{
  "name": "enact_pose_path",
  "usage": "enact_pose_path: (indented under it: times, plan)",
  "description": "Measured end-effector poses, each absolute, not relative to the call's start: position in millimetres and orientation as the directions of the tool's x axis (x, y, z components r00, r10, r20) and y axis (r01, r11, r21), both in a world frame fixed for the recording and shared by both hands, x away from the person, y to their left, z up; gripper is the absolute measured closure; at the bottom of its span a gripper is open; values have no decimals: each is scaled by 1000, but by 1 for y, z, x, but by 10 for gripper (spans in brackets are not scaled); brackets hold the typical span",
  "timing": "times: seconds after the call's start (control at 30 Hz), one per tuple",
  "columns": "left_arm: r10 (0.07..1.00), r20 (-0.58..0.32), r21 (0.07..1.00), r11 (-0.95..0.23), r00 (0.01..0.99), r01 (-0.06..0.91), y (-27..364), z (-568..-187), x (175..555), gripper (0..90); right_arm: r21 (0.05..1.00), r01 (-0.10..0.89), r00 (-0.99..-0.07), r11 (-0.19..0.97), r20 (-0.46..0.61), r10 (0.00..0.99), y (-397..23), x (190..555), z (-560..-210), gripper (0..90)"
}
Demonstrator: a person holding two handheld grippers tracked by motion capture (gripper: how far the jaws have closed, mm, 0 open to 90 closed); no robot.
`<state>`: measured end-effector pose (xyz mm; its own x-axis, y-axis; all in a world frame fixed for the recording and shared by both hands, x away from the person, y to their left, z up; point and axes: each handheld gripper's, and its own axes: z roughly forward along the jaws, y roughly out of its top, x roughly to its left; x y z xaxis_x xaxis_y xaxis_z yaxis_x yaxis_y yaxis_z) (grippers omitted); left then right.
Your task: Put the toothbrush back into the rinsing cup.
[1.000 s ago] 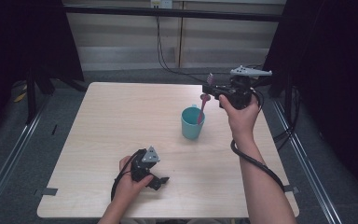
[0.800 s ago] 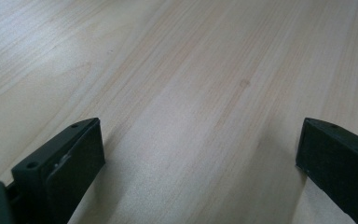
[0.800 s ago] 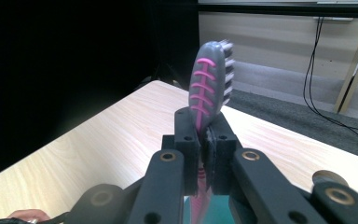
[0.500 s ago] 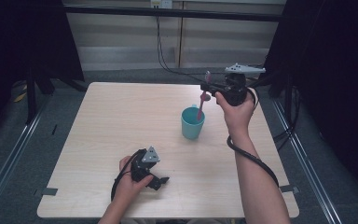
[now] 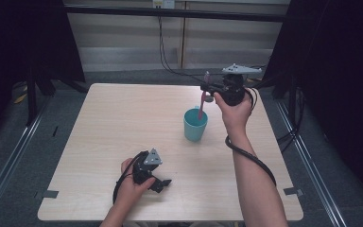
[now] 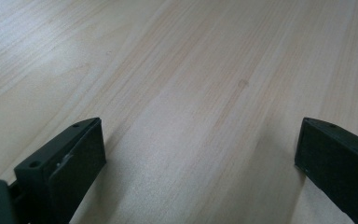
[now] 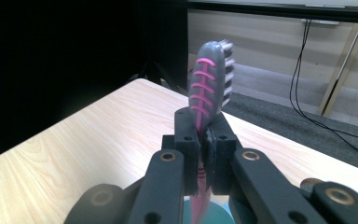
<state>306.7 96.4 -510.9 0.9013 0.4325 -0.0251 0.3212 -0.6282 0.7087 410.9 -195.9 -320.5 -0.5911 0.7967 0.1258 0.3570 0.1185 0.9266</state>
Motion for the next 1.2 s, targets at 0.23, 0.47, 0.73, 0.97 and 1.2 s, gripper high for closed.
enact_pose_path:
  times: [0.23, 0.47, 0.73, 0.97, 1.2]
  plan:
    - [429, -25, 710, -628, 903, 318, 97, -511, 307, 19, 924, 359, -581, 130, 113, 806, -193, 417, -329, 852]
    - [428, -26, 710, -628, 903, 318, 97, -511, 307, 19, 922, 366, -574, 124, 120, 810, -192, 421, -339, 852]
    - [428, -24, 709, -630, 903, 318, 97, -511, 306, 21, 916, 379, -571, 134, 118, 813, -189, 424, -348, 852]
    - [427, -25, 710, -629, 904, 317, 97, -511, 306, 25, 911, 388, -572, 141, 118, 812, -189, 421, -359, 851]
    - [428, -25, 713, -626, 903, 316, 96, -511, 306, 27, 906, 399, -566, 138, 125, 815, -193, 418, -370, 850]
